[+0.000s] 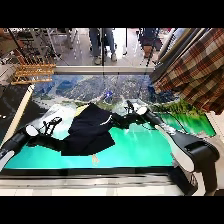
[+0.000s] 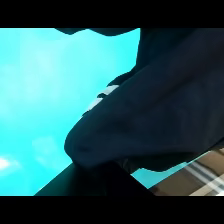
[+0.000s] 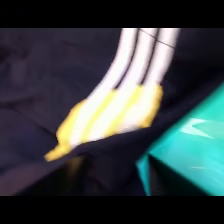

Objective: Fold the clothes and pants, and hang the long-sleeved shirts on hangers.

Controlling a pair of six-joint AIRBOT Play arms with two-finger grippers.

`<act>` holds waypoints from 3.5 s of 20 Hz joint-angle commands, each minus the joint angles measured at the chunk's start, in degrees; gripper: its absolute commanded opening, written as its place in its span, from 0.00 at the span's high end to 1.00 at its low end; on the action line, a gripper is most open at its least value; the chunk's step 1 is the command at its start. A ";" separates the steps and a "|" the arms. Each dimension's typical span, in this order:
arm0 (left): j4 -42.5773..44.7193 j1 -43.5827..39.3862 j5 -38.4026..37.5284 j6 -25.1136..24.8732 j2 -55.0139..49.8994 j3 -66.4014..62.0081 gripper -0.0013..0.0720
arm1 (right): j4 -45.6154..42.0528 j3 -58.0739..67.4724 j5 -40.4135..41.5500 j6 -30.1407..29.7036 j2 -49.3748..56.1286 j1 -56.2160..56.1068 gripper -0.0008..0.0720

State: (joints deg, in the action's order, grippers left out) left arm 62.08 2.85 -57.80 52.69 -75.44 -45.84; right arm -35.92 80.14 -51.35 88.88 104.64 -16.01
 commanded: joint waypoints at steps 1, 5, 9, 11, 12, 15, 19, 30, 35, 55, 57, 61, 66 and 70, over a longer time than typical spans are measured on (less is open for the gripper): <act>-3.13 0.00 -0.50 -1.16 -0.17 -0.22 0.95 | 0.07 4.61 5.16 5.18 2.89 -3.39 0.89; -3.23 1.01 -8.59 -1.31 5.20 -6.75 0.95 | -11.80 12.52 -4.76 2.58 -0.22 -1.92 0.98; -4.83 2.25 -16.98 -1.05 14.43 -27.63 0.95 | -26.23 21.73 -16.37 -3.65 -15.56 -0.48 0.98; -7.28 2.93 -19.10 -0.68 18.71 -38.58 0.95 | -30.82 25.59 -19.30 -5.14 -26.18 -0.48 0.98; -8.85 3.30 -19.61 0.31 20.98 -43.32 0.95 | -32.15 27.12 -19.67 -5.77 -31.85 -0.48 0.98; -12.83 3.80 -19.63 3.34 27.85 -52.63 0.95 | -31.39 29.40 -19.58 -7.65 -46.56 -0.48 0.98; -18.91 3.80 -18.45 3.50 36.72 -55.74 0.95 | -31.34 29.44 -17.16 -11.17 -59.08 -0.48 0.98; -18.49 3.32 -19.41 7.21 4.44 -47.04 0.95 | -40.76 24.02 -14.01 -14.69 -29.29 2.29 0.98; -18.88 2.05 -15.52 8.92 -20.85 -45.22 0.95 | -20.52 22.67 -3.41 -17.53 -4.90 7.58 0.94; -18.88 2.38 -15.80 10.16 -24.48 -45.33 0.95 | -12.94 4.92 -26.91 -19.78 1.84 -21.51 0.22; -18.88 2.38 -16.87 10.16 -24.48 -45.33 0.95 | -20.50 4.90 -22.58 -15.85 1.84 -22.47 0.22; -18.93 2.38 -16.90 10.16 -24.48 -45.33 0.95 | -22.45 4.92 -18.80 -14.40 1.84 -22.86 0.38; -18.91 2.38 -16.90 10.16 -24.48 -45.33 0.95 | -21.24 4.98 -16.28 -14.40 1.64 -25.20 0.97; -18.88 2.58 -16.87 10.12 -23.71 -45.33 0.95 | -25.11 4.98 -16.57 -15.58 -3.74 -23.91 0.98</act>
State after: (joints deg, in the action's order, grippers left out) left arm 43.18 5.23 -74.72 62.87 -99.70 -91.20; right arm -58.04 85.10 -68.60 73.89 104.18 -40.47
